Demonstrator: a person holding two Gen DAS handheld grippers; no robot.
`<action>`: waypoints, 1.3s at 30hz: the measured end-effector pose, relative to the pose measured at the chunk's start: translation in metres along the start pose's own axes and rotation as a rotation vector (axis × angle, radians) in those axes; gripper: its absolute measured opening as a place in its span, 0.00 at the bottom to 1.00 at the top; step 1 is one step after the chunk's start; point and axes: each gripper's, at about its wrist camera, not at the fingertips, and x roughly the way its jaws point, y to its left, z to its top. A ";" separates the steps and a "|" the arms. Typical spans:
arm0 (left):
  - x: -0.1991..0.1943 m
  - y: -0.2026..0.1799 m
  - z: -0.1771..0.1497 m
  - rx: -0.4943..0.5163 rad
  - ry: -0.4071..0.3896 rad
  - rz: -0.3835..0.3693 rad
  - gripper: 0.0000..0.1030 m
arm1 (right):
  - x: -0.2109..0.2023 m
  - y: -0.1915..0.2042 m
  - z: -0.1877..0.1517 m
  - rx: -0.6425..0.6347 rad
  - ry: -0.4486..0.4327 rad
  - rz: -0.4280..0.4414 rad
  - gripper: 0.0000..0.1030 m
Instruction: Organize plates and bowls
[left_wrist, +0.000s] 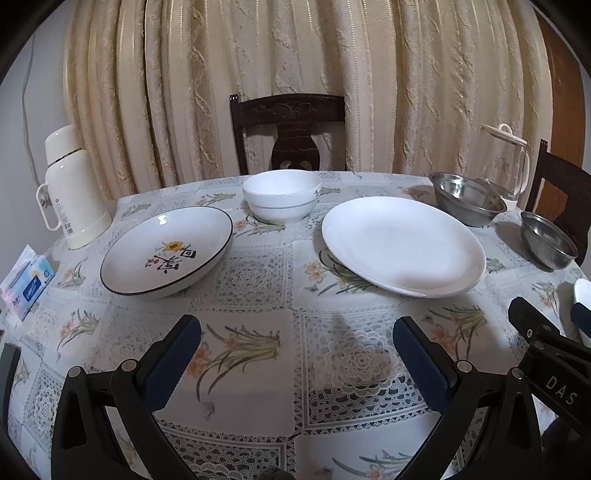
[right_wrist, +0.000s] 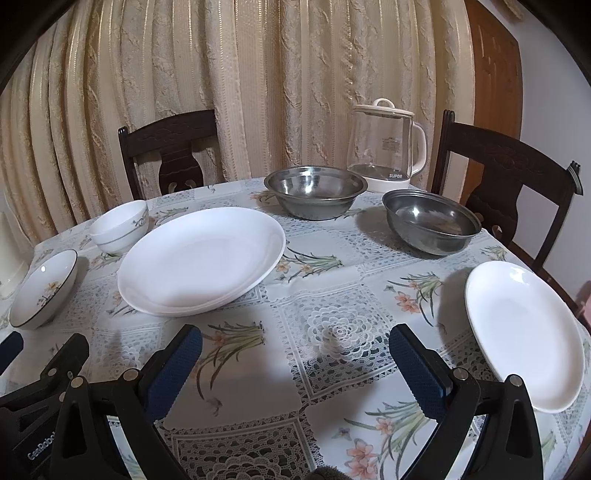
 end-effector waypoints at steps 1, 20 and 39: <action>0.000 0.000 0.000 0.003 0.001 -0.001 1.00 | 0.001 0.001 -0.001 -0.004 0.005 0.000 1.00; 0.001 0.007 -0.002 -0.032 0.029 -0.021 1.00 | 0.000 -0.001 -0.003 0.000 0.025 0.028 1.00; 0.006 0.011 0.030 -0.019 0.139 -0.072 1.00 | 0.012 -0.025 0.020 0.052 0.199 0.181 1.00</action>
